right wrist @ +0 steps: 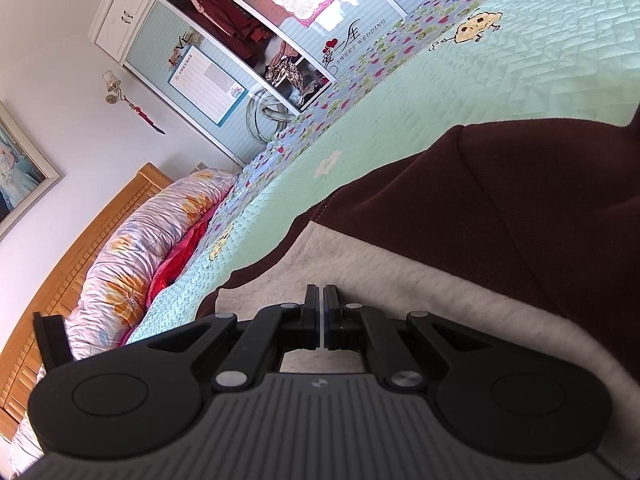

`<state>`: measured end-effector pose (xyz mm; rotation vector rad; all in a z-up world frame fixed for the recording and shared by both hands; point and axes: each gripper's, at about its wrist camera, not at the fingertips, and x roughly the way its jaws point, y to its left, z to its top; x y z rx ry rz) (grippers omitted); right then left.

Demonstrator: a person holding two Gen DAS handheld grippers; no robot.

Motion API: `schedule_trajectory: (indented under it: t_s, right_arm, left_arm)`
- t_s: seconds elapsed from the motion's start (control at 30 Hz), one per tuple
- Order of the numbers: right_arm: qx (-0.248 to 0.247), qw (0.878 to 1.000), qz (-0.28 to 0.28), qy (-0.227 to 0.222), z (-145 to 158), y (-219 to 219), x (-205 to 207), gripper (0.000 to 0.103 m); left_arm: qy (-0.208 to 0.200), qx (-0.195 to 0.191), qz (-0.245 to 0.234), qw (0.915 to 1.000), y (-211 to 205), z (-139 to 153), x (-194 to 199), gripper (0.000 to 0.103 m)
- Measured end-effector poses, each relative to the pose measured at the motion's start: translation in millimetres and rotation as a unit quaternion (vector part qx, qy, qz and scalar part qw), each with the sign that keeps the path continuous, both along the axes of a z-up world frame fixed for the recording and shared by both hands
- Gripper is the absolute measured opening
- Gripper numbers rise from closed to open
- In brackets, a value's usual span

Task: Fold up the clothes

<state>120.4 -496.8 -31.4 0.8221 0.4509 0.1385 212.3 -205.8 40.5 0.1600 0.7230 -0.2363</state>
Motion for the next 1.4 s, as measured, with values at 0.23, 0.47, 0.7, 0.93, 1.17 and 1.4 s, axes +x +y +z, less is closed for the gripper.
schedule_trajectory:
  t_s: [0.23,0.47,0.7,0.93,1.17,1.4]
  right_arm:
    - [0.001,1.0,0.0,-0.001,0.5,-0.8,-0.9,0.004]
    - [-0.001,1.0,0.0,0.001,0.7,-1.2,-0.6,0.004]
    - [-0.006,1.0,0.0,0.008,1.7,-1.1,0.8,0.003]
    - [-0.099,0.993,-0.021,0.06,44.5,33.7,-11.8,0.025]
    - [-0.147,0.986,0.073,-0.011,87.1,105.0,-108.6,0.063]
    - [-0.232,0.968,0.07,0.061,47.9,114.4,-85.9,0.037]
  left_arm:
    - [0.024,-0.019,-0.023,0.9993,39.4,-3.7,-102.5,0.099]
    - [0.02,-0.03,0.013,0.9993,36.7,-16.4,-71.2,0.103]
    - [0.021,-0.011,0.03,0.9993,31.1,-11.2,-60.2,0.103]
    - [0.04,-0.021,0.011,0.9989,41.2,-11.4,-59.1,0.103]
    - [0.027,-0.024,0.016,0.9992,40.2,-15.1,-61.9,0.103]
    - [0.024,-0.03,0.016,0.9991,42.1,-16.5,-60.7,0.103]
